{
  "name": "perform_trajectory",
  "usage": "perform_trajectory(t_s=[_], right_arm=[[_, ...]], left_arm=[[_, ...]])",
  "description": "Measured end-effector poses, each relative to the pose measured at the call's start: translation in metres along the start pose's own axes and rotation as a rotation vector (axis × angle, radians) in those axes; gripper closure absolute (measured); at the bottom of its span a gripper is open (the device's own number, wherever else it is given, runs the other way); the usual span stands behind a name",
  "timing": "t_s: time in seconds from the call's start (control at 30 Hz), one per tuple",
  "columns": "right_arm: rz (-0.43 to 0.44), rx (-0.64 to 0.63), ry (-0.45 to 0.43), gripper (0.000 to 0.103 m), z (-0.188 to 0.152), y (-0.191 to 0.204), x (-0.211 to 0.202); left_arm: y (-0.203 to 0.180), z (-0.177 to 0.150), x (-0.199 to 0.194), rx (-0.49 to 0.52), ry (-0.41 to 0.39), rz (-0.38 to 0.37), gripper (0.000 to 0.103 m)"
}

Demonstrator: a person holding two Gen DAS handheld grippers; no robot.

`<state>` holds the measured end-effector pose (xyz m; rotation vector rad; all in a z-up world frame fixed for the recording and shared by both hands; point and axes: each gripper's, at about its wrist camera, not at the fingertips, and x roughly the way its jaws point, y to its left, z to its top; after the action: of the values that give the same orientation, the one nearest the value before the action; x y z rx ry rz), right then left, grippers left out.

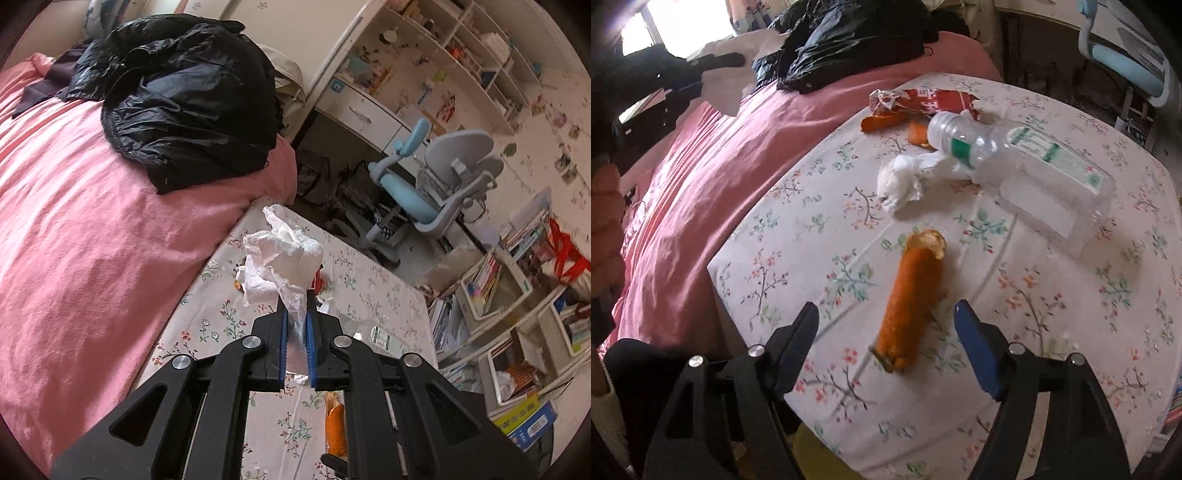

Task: Collect trash
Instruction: 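Carry the tissue and orange piece off the table toward the yellow bucket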

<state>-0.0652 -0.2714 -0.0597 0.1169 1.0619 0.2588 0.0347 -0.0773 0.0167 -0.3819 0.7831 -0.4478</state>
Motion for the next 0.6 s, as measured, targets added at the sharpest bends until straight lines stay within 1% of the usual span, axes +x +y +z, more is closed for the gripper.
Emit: perform_trajectory(t_s=[0.1,0.17,0.2,0.27,0.33,0.5,0.6], right_arm=[[-0.058,-0.049,-0.004,0.032,-0.004,0.007,0.001],[-0.103,-0.085,0.015,0.044,-0.005,0.009,0.007],[-0.112,-0.089,0.041,0.061,-0.007,0.007,0.012],[-0.123,-0.109,0.036,0.070,-0.008,0.005,0.010],[-0.104,-0.088,0.036,0.080,-0.009,-0.002,0.008],[-0.080,-0.010,-0.003,0.081,-0.009,-0.025,-0.008],[-0.060,0.062,-0.056,0.081,-0.009,-0.047,-0.025]], left_arm=[[-0.007,-0.003,0.005,0.028,0.017,0.003,0.095],[-0.009,-0.005,0.007,0.043,0.025,0.004,0.095],[-0.011,-0.006,0.007,0.051,0.029,0.003,0.095],[-0.013,-0.006,0.009,0.067,0.036,0.003,0.095],[-0.016,-0.008,0.010,0.083,0.043,0.001,0.095],[-0.028,-0.015,0.012,0.149,0.065,0.006,0.095],[-0.037,-0.019,0.012,0.195,0.068,0.008,0.095]])
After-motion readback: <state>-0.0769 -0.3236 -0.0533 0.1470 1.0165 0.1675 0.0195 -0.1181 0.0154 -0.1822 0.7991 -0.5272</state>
